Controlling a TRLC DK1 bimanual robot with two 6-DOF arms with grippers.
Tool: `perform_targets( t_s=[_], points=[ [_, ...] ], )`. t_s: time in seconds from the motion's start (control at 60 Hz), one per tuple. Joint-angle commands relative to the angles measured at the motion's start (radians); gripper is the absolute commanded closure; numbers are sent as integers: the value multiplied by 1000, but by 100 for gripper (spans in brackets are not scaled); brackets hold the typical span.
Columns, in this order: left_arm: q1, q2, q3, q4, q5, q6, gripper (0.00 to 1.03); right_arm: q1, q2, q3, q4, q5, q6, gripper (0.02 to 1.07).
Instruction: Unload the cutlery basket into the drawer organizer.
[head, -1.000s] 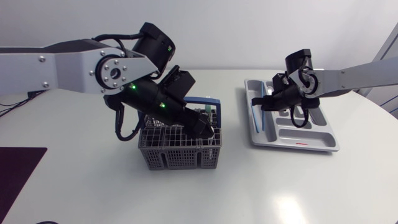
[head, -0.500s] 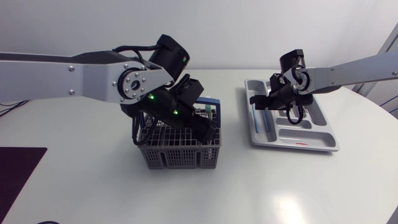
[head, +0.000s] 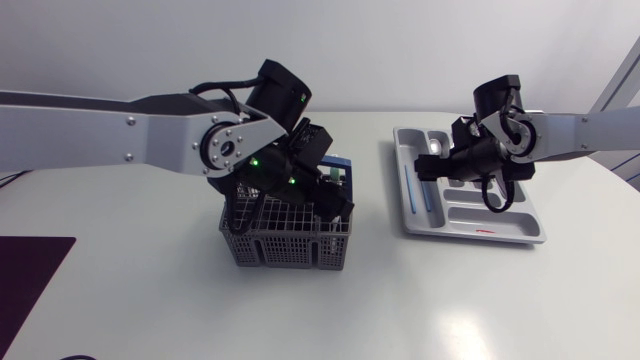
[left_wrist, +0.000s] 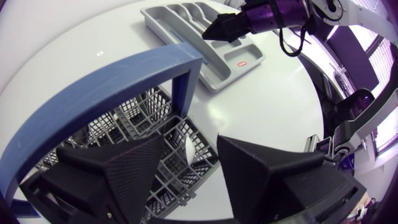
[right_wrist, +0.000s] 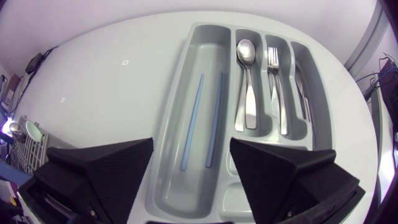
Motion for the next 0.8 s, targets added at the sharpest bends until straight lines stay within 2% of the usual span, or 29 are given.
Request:
perform_targets(
  t_s=[0.0,0.067,0.283,0.45,0.667,0.783],
  points=[
    [-8,3,-57,27,-5,-38,50,11,-43,-39,8,1,16,17],
    [-15,-14,-87,62,-19,-45,54,17,-58,-50,8,3,16,17],
    [-32,-54,-153,140,-77,-76,55,22,-100,-79,8,3,18,17],
    [-32,-68,-172,171,-79,-87,70,28,-124,-101,10,3,18,17],
    [-34,-76,-192,201,-77,-88,78,37,-146,-128,22,6,18,17],
    [-32,-102,-230,261,-77,-90,83,37,-158,-134,22,7,16,17]
  ],
)
